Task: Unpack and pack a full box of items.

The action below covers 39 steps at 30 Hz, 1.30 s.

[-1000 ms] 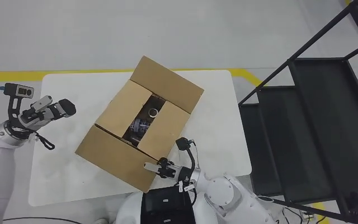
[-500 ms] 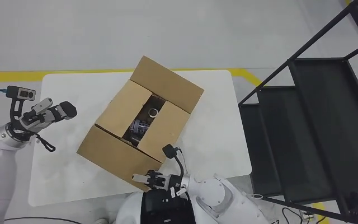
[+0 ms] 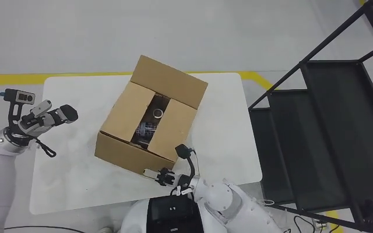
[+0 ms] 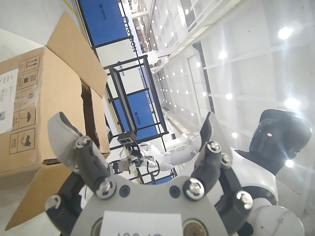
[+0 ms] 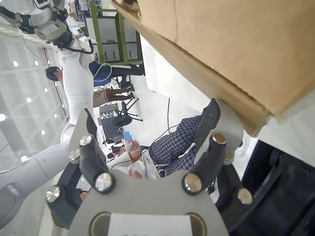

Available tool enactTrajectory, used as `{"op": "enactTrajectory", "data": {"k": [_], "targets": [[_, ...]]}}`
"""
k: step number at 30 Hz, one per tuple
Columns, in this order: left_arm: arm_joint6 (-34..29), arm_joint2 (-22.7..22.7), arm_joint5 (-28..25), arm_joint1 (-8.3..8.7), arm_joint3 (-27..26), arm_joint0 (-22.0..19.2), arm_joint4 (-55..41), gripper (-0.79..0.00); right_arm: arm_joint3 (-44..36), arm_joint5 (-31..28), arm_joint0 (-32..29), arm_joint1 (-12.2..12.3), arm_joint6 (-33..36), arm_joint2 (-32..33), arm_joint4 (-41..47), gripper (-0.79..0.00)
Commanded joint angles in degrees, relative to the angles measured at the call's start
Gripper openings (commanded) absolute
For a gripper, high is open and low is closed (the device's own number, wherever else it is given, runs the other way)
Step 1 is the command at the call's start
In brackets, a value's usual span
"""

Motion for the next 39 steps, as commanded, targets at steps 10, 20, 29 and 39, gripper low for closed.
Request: {"op": "enactTrajectory", "data": {"k": [10,20,29,39], "targets": [[-0.8,0.3,0.7,-0.17,-0.4,-0.3,-0.4,0.0,-2.7,1.5,-2.3,1.1,-1.6,7.3,2.5,0.0],[-1.6,0.5,1.6,-0.35,0.0,-0.3,-1.4,0.0,-8.9,-6.4,-1.4,1.7,6.1,8.3,6.9,0.0],[-2.2,1.0,1.4,-0.57,-0.6,0.9,-1.3,0.0,-0.7,-3.5,12.8,-0.8,-0.6,1.3,5.5,0.0],[-3.2,1.4,1.5,-0.74,-1.6,1.5,-2.1,0.0,3.2,-2.4,17.0,-1.8,-3.0,-0.6,6.6,0.0]]}}
